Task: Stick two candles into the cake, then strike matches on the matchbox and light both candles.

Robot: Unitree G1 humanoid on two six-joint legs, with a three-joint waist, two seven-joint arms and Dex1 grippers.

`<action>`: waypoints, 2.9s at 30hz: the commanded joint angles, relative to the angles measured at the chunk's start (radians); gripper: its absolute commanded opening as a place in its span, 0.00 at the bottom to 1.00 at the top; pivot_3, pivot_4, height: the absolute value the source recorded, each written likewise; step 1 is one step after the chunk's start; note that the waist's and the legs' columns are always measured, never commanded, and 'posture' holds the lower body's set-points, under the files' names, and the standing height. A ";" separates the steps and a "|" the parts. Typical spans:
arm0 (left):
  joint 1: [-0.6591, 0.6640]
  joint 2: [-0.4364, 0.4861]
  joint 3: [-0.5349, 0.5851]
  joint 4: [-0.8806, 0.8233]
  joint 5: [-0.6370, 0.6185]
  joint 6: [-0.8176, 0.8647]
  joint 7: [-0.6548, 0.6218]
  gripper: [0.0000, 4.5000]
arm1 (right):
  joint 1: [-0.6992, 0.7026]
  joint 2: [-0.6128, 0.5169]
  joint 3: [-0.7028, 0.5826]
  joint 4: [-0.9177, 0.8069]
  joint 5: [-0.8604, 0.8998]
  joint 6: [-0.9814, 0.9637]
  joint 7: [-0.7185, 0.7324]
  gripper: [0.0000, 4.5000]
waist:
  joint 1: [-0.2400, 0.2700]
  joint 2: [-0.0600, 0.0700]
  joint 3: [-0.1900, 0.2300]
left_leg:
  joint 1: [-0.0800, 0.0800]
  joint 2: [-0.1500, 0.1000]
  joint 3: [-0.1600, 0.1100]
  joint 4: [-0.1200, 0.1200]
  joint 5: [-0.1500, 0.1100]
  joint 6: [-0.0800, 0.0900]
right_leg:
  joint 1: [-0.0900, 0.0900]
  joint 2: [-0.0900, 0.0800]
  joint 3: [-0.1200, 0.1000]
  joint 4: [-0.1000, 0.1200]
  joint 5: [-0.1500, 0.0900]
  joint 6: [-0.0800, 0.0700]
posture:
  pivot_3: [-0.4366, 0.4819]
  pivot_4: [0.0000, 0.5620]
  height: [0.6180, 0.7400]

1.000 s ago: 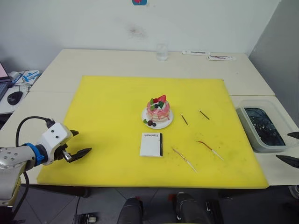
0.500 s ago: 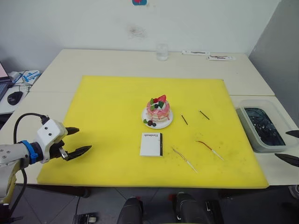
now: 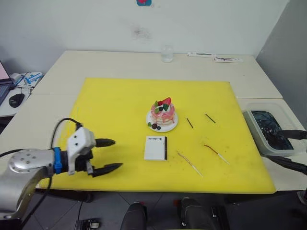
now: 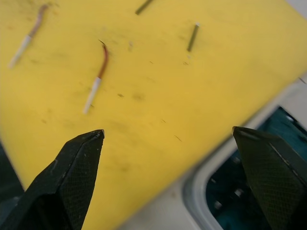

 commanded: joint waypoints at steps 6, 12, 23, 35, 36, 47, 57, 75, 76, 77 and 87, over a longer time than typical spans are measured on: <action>-0.140 -0.071 -0.143 -0.141 -0.083 0.085 0.064 1.00 | -0.005 0.060 0.155 -0.257 0.034 0.226 -0.226 0.99 | 0.000 0.000 0.000 | 0.003 0.000 -0.001 0.001 0.000 0.000 | 0.003 0.001 0.000 0.000 0.000 0.000 | 0.48 0.27 1.00; -0.198 -0.100 -0.197 -0.141 -0.083 0.102 0.077 1.00 | -0.043 0.096 0.316 -0.277 -0.015 0.251 -0.341 0.99 | -0.001 0.000 0.000 | 0.004 0.000 -0.001 0.001 0.000 0.000 | 0.004 0.001 0.000 -0.001 0.000 0.000 | 0.48 0.27 1.00; -0.232 -0.130 -0.230 -0.145 -0.084 0.113 0.099 1.00 | -0.120 0.126 0.490 -0.205 -0.108 0.229 -0.442 0.99 | 0.000 0.000 0.000 | 0.003 0.000 -0.001 0.000 0.000 0.000 | 0.004 0.001 0.000 -0.001 0.000 0.000 | 0.48 0.27 1.00; -0.196 -0.101 -0.235 -0.171 -0.120 0.122 0.046 1.00 | -0.098 0.145 0.533 -0.185 -0.126 0.234 -0.456 0.30 | 0.000 0.000 0.000 | 0.003 0.000 -0.002 0.001 0.000 0.000 | 0.004 0.001 0.000 -0.002 0.000 0.000 | 0.48 0.27 1.00; -0.197 -0.100 -0.235 -0.171 -0.119 0.121 0.044 1.00 | -0.096 0.144 0.535 -0.186 -0.127 0.235 -0.456 0.21 | 0.000 0.000 0.000 | 0.003 0.000 -0.002 0.001 0.000 0.000 | 0.004 0.001 0.000 -0.002 0.000 0.000 | 0.48 0.27 1.00; -0.202 -0.116 -0.211 -0.131 -0.123 0.137 0.063 1.00 | -0.104 0.141 0.454 -0.222 -0.038 0.286 -0.421 0.01 | 0.000 0.000 0.000 | 0.003 0.000 -0.002 0.001 0.000 0.000 | 0.005 0.001 0.000 -0.003 0.000 0.000 | 0.48 0.27 1.00; -0.257 -0.242 -0.113 -0.057 -0.313 0.318 0.266 1.00 | -0.330 0.281 0.307 -0.278 0.357 0.469 -0.496 0.01 | -0.001 -0.001 0.000 | 0.002 0.000 -0.004 0.001 0.000 0.000 | 0.004 0.002 -0.001 -0.002 0.000 0.000 | 0.48 0.27 1.00; -0.466 -0.597 -0.094 0.017 -1.035 0.416 0.849 1.00 | -0.680 0.442 0.464 -0.170 1.134 0.557 -0.976 0.01 | 0.000 0.000 0.000 | -0.001 -0.003 -0.008 0.000 0.000 0.001 | 0.005 0.002 -0.001 -0.003 0.003 0.005 | 0.48 0.27 1.00; -0.470 -0.598 -0.095 0.022 -1.052 0.411 0.857 1.00 | -0.680 0.435 0.473 -0.170 1.152 0.550 -0.986 0.01 | 0.000 0.000 0.000 | -0.001 -0.003 -0.008 0.000 0.000 0.001 | 0.005 0.002 -0.001 -0.003 0.002 0.003 | 0.48 0.27 1.00; -0.472 -0.596 -0.096 0.024 -1.065 0.407 0.862 1.00 | -0.681 0.429 0.481 -0.170 1.165 0.543 -0.994 0.01 | 0.000 0.000 0.000 | 0.000 -0.003 -0.009 0.000 0.000 0.001 | 0.005 0.002 -0.001 -0.003 0.001 0.002 | 0.48 0.27 1.00; -0.469 -0.561 -0.118 0.035 -1.125 0.406 0.861 0.87 | -0.679 0.383 0.531 -0.181 1.217 0.482 -1.023 0.00 | 0.000 0.000 0.000 | -0.001 -0.004 -0.009 0.000 0.001 0.001 | 0.005 0.002 0.000 -0.003 0.001 0.002 | 0.48 0.27 1.00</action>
